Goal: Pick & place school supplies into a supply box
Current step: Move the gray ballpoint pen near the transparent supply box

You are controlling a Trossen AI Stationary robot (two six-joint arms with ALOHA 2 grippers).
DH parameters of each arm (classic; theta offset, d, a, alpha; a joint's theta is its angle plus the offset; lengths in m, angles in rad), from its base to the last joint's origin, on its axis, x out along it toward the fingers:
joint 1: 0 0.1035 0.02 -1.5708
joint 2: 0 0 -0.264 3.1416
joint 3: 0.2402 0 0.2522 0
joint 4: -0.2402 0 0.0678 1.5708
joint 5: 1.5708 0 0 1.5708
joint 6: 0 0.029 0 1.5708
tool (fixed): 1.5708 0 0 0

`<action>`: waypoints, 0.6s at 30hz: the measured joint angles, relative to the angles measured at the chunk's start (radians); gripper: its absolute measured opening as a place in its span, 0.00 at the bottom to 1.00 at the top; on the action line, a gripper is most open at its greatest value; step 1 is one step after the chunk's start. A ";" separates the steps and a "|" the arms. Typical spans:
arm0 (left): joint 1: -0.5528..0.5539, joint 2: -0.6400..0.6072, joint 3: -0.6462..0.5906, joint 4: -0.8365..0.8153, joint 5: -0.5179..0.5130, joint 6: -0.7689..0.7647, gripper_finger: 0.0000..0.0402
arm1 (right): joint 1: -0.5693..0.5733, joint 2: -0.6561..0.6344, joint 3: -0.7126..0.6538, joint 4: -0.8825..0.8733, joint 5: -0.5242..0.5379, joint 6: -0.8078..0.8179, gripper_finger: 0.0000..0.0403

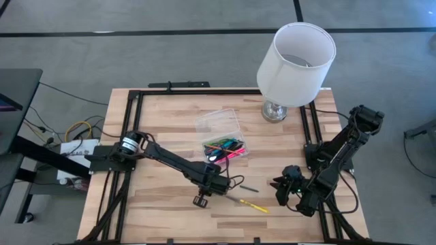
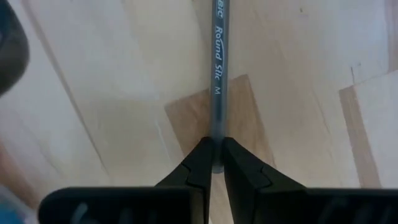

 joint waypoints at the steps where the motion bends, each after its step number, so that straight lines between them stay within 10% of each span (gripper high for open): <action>1: -0.004 -0.012 -0.015 0.009 -0.009 -0.013 0.05 | 0.000 0.000 0.000 0.000 0.000 0.000 0.30; 18: -0.033 -0.340 -0.494 0.215 -0.118 -0.239 0.05 | -0.001 0.000 0.000 -0.024 0.003 -0.026 0.30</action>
